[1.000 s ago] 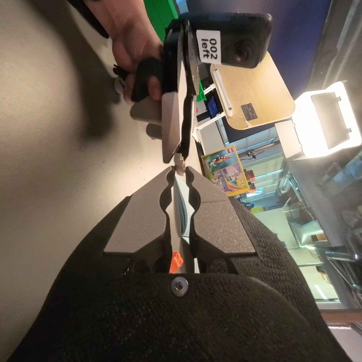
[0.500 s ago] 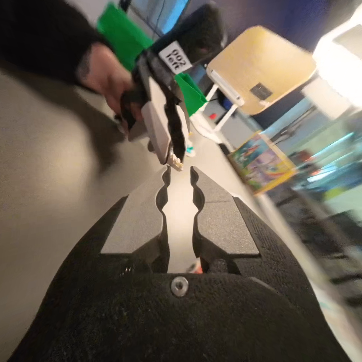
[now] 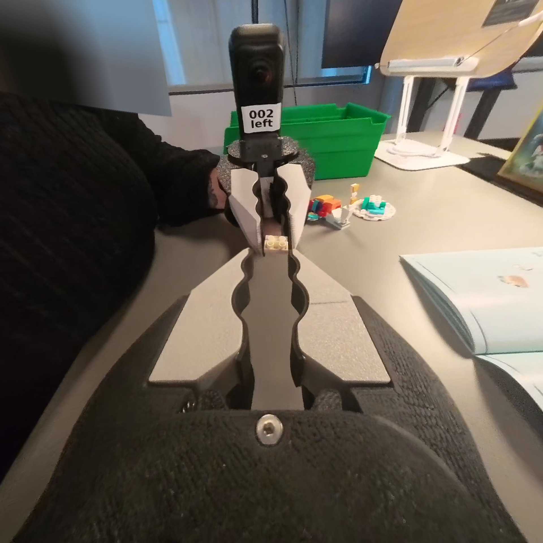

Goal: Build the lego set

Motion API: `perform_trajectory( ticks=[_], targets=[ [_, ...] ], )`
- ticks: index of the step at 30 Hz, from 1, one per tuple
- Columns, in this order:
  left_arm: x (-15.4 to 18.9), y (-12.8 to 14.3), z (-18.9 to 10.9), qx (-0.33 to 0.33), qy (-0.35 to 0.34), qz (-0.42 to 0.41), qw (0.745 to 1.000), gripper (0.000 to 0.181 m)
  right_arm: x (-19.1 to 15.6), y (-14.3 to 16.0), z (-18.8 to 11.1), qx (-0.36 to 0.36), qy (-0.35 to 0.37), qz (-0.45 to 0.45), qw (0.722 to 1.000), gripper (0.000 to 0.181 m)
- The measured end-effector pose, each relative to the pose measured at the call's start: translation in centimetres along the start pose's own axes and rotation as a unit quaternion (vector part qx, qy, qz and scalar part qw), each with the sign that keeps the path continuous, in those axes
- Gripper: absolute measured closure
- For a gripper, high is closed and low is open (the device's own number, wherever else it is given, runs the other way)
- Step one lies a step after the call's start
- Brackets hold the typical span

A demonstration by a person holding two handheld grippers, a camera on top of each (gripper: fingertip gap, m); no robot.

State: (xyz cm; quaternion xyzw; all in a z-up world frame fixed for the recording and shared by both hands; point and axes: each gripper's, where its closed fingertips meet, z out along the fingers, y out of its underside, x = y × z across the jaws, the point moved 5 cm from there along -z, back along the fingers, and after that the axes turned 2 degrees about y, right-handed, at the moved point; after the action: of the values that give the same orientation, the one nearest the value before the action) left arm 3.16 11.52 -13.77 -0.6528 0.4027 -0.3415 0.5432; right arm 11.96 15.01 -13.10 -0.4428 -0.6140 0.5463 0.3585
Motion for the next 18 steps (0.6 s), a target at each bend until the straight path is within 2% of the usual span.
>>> perform_trajectory(
  ticks=[13, 18],
  targets=[
    [0.2, 0.1, 0.4, -0.007, -0.010, 0.007, 1.000, 0.166, 0.2, 0.3, 0.0, -0.019, 0.011, -0.001, 1.000, 0.168],
    [-0.2, 0.2, 0.2, -0.007, -0.041, 0.027, 0.999, 0.135, 0.9, 1.7, -0.7, -0.092, 0.046, -0.027, 0.994, 0.168]
  ],
)
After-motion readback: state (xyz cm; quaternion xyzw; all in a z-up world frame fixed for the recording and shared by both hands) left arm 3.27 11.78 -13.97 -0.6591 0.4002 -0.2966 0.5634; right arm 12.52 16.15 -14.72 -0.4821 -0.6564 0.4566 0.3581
